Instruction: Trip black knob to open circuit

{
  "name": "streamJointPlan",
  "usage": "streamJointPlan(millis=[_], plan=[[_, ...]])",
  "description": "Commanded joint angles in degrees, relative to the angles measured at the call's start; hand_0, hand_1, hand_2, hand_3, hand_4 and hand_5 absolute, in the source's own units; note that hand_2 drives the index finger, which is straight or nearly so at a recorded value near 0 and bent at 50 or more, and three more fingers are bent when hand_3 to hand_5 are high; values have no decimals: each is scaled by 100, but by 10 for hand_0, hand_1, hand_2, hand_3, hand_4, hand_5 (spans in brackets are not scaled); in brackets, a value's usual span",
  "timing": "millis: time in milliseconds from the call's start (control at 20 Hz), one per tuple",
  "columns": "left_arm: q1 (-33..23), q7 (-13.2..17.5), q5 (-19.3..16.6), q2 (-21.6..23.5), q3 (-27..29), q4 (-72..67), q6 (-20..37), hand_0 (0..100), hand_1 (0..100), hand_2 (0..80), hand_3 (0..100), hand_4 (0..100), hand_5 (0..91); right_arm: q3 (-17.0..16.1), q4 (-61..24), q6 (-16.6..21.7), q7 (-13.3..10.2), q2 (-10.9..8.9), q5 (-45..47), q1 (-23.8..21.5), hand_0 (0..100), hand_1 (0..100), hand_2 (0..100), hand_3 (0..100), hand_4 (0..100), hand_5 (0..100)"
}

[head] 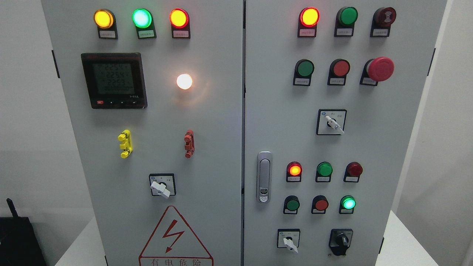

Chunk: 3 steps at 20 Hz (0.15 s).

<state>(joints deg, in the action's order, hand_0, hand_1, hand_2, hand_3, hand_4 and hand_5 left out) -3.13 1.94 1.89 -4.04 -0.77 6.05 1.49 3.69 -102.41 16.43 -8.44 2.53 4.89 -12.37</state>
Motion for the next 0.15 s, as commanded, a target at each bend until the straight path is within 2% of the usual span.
streamJointPlan(millis=[0, 100], plan=[[14, -1, 14, -9, 7, 1, 18, 120, 389, 0, 0, 0, 0, 9, -156, 53, 36, 19, 12, 15, 90, 159, 0, 52, 19, 0], [14, -1, 14, -9, 7, 1, 18, 120, 389, 0, 0, 0, 0, 9, -156, 45, 36, 11, 12, -20, 89, 160, 0, 51, 17, 0]])
